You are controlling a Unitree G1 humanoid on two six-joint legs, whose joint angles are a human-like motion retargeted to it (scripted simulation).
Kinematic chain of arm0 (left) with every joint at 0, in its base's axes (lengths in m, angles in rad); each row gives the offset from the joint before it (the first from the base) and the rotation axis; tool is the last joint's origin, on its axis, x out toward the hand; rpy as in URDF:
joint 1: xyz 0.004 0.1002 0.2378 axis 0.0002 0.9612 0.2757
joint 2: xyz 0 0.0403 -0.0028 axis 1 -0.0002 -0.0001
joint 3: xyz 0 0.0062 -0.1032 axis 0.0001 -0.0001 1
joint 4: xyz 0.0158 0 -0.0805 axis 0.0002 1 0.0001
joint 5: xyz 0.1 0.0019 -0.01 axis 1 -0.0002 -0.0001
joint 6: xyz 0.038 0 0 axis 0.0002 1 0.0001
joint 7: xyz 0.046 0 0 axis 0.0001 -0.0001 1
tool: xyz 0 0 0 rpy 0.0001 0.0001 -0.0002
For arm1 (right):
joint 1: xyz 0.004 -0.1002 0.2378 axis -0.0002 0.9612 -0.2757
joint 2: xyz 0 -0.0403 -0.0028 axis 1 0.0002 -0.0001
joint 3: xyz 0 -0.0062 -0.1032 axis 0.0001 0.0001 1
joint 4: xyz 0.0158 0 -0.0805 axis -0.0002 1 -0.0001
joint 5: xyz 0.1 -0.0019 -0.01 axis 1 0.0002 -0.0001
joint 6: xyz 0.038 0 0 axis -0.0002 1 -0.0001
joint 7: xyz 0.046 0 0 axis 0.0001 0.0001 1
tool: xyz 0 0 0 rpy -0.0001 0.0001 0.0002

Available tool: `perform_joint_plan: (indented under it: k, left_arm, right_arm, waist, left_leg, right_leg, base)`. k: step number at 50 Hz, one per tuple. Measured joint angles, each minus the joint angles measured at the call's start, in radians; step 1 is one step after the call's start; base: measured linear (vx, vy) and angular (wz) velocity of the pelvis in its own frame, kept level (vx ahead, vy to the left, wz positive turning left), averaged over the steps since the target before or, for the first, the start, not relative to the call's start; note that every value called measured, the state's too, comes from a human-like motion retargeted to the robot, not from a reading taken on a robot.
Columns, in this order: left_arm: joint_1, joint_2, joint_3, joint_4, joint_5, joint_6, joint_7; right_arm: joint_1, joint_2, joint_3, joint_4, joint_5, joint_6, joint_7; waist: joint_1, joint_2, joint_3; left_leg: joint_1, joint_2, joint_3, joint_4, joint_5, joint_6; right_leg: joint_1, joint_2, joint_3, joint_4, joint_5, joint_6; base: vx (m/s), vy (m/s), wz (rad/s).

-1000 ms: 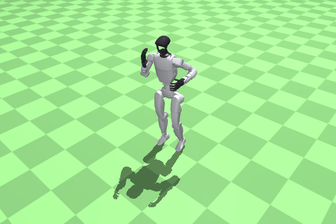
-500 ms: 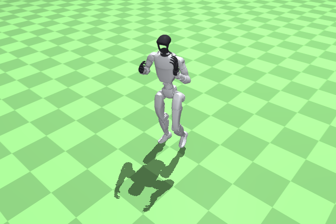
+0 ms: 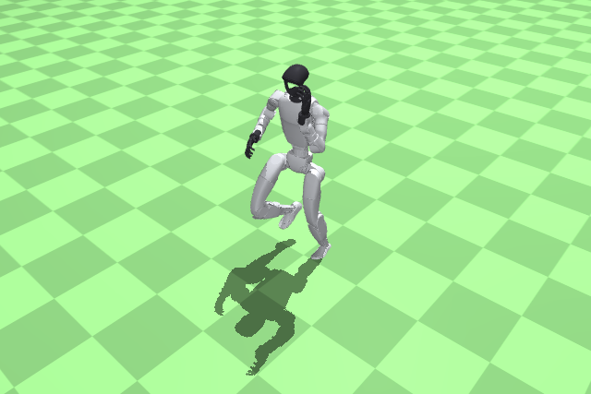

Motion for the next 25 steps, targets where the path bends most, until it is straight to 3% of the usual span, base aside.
perform_joint_plan:
  k: [2,4,7,10,12,13,15,18,19,20,22,25]
  left_arm:
    - [-0.234,-0.018,-0.009,-0.017,0.1,-0.001,0.072]
    - [-0.255,-0.03,-0.006,-0.089,0.122,-0.028,0.177]
    - [-0.005,-0.059,0.033,-0.215,-0.01,-0.099,0.19]
    - [0.313,-0.096,0.054,-0.235,-0.199,-0.103,0.042]
    - [0.539,-0.094,0.043,-0.189,-0.282,-0.063,-0.078]
    - [0.652,-0.079,0.035,-0.151,-0.308,-0.042,-0.132]
    - [0.872,-0.054,0.009,-0.051,-0.325,-0.015,-0.187]
    - [1.125,-0.026,-0.05,0.17,-0.339,-0.013,-0.209]
    - [1.2,-0.014,-0.073,0.236,-0.363,-0.014,-0.209]
    - [1.274,-0.001,-0.096,0.297,-0.39,-0.017,-0.205]
    - [1.383,0.039,-0.129,0.348,-0.385,-0.027,-0.18]
    - [1.475,0.069,-0.144,0.318,-0.345,-0.047,-0.19]
  right_arm:
    - [0.115,-0.037,-0.14,-0.066,0.052,-0.041,-0.011]
    - [0.237,-0.085,-0.259,-0.185,0.087,-0.079,-0.051]
    - [0.302,-0.129,-0.341,-0.317,0.084,-0.087,-0.079]
    - [0.142,-0.072,-0.316,-0.341,0.04,-0.059,-0.05]
    - [-0.07,0.007,-0.27,-0.323,0.004,-0.026,-0.049]
    - [-0.187,0.042,-0.259,-0.32,0.001,-0.017,-0.069]
    - [-0.436,0.069,-0.268,-0.334,-0.036,-0.012,-0.162]
    - [-0.942,0.054,-0.223,-0.313,-0.197,0.013,-0.341]
    - [-1.101,0.068,-0.186,-0.293,-0.237,0.025,-0.396]
    - [-1.252,0.091,-0.143,-0.27,-0.269,0.039,-0.451]
    - [-1.418,0.142,-0.079,-0.265,-0.276,0.05,-0.55]
    - [-1.321,0.152,-0.059,-0.283,-0.289,0.023,-0.593]
  waist:
    - [-0.048,0.038,0.049]
    - [-0.063,0.083,0.045]
    - [-0.083,0.104,0.022]
    - [-0.115,0.081,0.031]
    - [-0.121,0.002,0.048]
    - [-0.102,-0.022,0.059]
    - [-0.045,-0.048,0.105]
    - [0.017,-0.019,0.28]
    - [0.016,-0.014,0.301]
    - [0.011,-0.012,0.303]
    - [-0.014,-0.032,0.303]
    - [-0.053,-0.07,0.303]
  left_leg:
    - [-0.178,0.024,-0.05,0.213,-0.04,0.0]
    - [-0.223,0.021,-0.039,0.176,0.016,0.0]
    - [-0.12,-0.019,0.035,-0.115,0.229,-0.016]
    - [-0.105,-0.034,0.168,-0.19,0.39,-0.065]
    - [-0.239,-0.073,0.284,0.132,0.285,0.0]
    - [-0.348,-0.046,0.316,0.394,0.198,0.0]
    - [-0.528,-0.053,0.36,0.833,0.095,-0.008]
    - [-0.694,0.003,0.331,1.277,0.038,-0.13]
    - [-0.782,0.022,0.314,1.366,0.045,-0.15]
    - [-0.886,0.041,0.295,1.44,0.059,-0.165]
    - [-1.069,0.047,0.267,1.47,0.1,-0.15]
    - [-1.202,0.019,0.267,1.295,0.167,-0.125]
  right_leg:
    - [-0.056,-0.014,-0.058,0.005,-0.007,-0.041]
    - [-0.079,0.0,-0.035,-0.115,0.022,-0.045]
    - [0.018,0.007,0.037,-0.49,0.138,-0.012]
    - [0.234,0.01,0.009,-1.058,0.321,0.032]
    - [0.347,-0.033,0.038,-1.352,0.384,0.085]
    - [0.374,-0.028,0.058,-1.435,0.359,0.092]
    - [0.404,-0.063,0.103,-1.525,0.25,0.113]
    - [0.404,-0.018,0.188,-1.501,0.109,0.02]
    - [0.336,0.001,0.217,-1.43,0.078,-0.018]
    - [0.242,0.02,0.244,-1.34,0.051,-0.055]
    - [0.093,0.034,0.256,-1.236,0.039,-0.06]
    - [0.015,0.025,0.233,-1.329,0.117,-0.004]
  base:
    - [-0.23,-0.24,0.92]
    - [-0.04,0.06,-0.41]
    - [0.08,0.13,-1.02]
    - [-0.03,-0.16,-0.54]
    - [-0.14,-0.32,-0.61]
    - [-0.2,-0.29,-1.26]
    - [-0.25,-0.05,-1.78]
    - [-0.31,-0.03,-1.95]
    - [-0.33,-0.04,-1.26]
    - [-0.3,-0.05,-0.72]
    - [-0.22,-0.06,-0.1]
    - [-0.07,-0.06,0.39]
